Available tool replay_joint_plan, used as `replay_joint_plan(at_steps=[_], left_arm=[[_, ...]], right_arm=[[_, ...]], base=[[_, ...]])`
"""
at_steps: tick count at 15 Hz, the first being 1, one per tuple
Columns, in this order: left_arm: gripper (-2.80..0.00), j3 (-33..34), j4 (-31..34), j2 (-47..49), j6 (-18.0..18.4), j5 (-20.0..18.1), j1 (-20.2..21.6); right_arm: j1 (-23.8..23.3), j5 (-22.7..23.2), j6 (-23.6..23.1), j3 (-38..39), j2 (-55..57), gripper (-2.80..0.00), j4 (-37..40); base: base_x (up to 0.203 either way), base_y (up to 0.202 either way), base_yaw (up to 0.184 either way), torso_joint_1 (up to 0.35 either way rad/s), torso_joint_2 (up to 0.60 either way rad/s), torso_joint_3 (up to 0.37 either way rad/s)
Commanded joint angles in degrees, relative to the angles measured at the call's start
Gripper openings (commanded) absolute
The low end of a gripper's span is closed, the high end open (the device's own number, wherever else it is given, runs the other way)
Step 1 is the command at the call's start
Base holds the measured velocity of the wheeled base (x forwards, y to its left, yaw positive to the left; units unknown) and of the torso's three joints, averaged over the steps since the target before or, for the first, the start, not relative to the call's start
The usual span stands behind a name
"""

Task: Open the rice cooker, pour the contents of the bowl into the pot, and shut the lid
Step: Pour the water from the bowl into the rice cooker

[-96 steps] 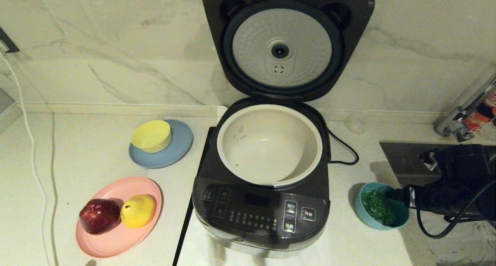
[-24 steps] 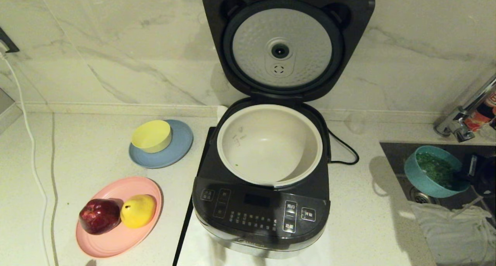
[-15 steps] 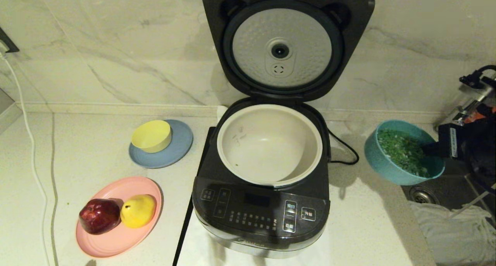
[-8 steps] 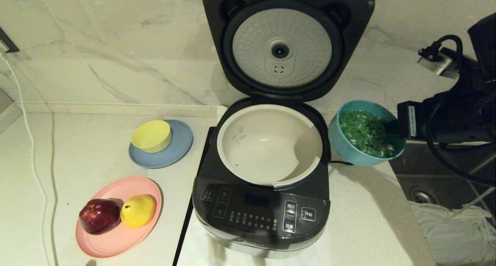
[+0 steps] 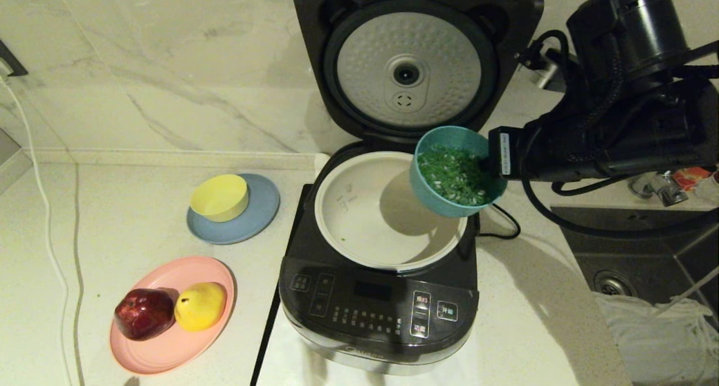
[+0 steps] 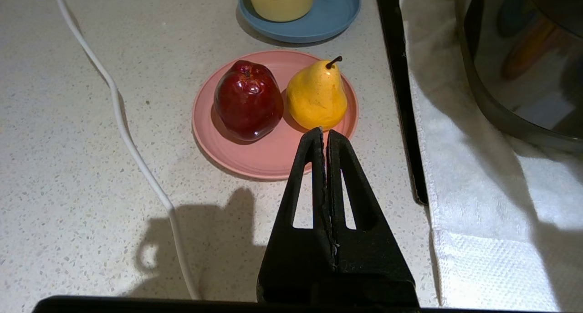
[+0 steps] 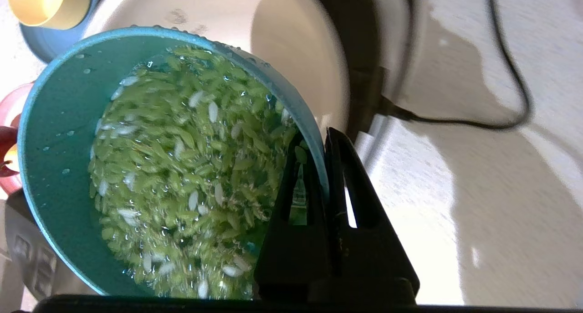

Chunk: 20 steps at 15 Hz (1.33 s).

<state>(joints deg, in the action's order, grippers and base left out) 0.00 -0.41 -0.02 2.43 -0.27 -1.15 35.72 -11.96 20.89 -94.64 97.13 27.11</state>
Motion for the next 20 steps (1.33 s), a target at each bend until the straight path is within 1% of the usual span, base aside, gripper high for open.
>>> replay_joint_plan(at_steps=[1, 5, 8, 10, 13, 16, 18, 20], left_arm=[[-2.8, 0.5, 0.0, -0.1, 0.0, 0.0, 0.0], [-2.8, 0.5, 0.0, -0.1, 0.0, 0.0, 0.0], [-2.8, 0.5, 0.0, -0.1, 0.0, 0.0, 0.0], [-2.8, 0.5, 0.0, -0.1, 0.0, 0.0, 0.0], [-2.8, 0.5, 0.0, -0.1, 0.0, 0.0, 0.0], [-2.8, 0.5, 0.0, -0.1, 0.0, 0.0, 0.0], [-2.8, 0.5, 0.0, -0.1, 0.0, 0.0, 0.0], [-2.8, 0.5, 0.0, -0.1, 0.0, 0.0, 0.0]], right_arm=[[2.2, -0.9, 0.2, -2.4, 4.0, -2.8, 0.0], [4.4, -1.7, 1.3, -6.8, 7.5, -2.8, -0.2], [5.5, -5.1, 1.4, -9.8, 10.9, -2.8, -0.3], [5.6, -6.4, 1.4, -11.5, 13.6, -2.8, -0.8], [5.6, -9.1, 1.3, -11.8, 16.6, -2.8, -4.7], [5.6, -9.6, 1.3, -14.2, 18.0, -2.8, -4.8], [5.6, -11.9, 1.3, -14.7, 18.9, -2.8, -4.9], [5.6, -12.3, 1.3, -14.6, 19.0, -2.8, -4.8]], base=[[0.0, 0.0, 0.0, 0.0, 0.0, 0.0], [0.0, 0.0, 0.0, 0.0, 0.0, 0.0], [0.0, 0.0, 0.0, 0.0, 0.0, 0.0], [0.0, 0.0, 0.0, 0.0, 0.0, 0.0], [0.0, 0.0, 0.0, 0.0, 0.0, 0.0], [0.0, 0.0, 0.0, 0.0, 0.0, 0.0], [0.0, 0.0, 0.0, 0.0, 0.0, 0.0], [0.0, 0.0, 0.0, 0.0, 0.0, 0.0]])
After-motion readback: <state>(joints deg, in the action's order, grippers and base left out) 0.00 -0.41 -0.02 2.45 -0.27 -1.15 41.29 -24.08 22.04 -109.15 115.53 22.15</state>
